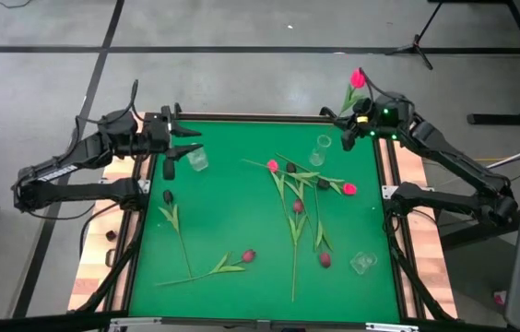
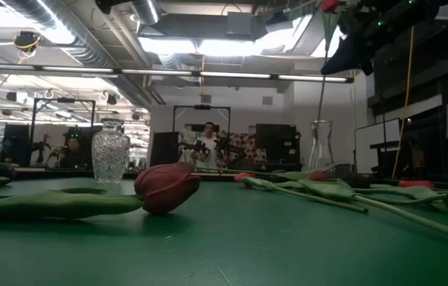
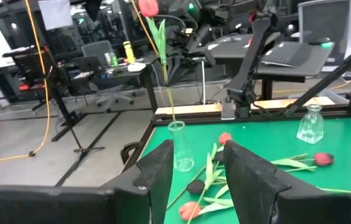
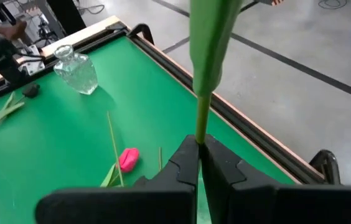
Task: Sort flowers into vase by color
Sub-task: Put the left pink flower into the top right transparent vase
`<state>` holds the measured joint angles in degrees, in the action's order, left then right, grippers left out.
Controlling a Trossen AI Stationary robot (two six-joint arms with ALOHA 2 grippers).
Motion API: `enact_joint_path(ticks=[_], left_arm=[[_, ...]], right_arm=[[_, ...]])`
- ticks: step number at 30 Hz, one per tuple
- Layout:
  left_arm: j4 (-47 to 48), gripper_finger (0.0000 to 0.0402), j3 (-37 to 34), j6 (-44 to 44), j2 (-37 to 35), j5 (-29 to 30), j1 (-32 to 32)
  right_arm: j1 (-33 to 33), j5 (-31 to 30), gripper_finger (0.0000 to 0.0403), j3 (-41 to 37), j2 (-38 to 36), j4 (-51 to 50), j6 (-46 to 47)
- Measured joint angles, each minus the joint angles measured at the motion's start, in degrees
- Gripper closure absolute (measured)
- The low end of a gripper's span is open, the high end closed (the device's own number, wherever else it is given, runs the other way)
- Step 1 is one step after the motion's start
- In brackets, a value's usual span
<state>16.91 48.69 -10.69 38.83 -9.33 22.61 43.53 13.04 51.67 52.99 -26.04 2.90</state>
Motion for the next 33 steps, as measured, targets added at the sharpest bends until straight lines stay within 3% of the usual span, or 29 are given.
enact_joint_path(ticks=[21, 33], left_arm=[[0.15, 0.0264, 0.0, -0.03, 0.15, 9.95, 0.0], [0.06, 0.0264, 0.0, 1.78, 0.15, 11.24, 0.0]], right_arm=[[0.0, 0.85, 0.0387, -4.87, 0.0, 1.93, -0.15], [0.0, 1.46, 0.0253, -4.87, 0.02, 1.9, -0.17]])
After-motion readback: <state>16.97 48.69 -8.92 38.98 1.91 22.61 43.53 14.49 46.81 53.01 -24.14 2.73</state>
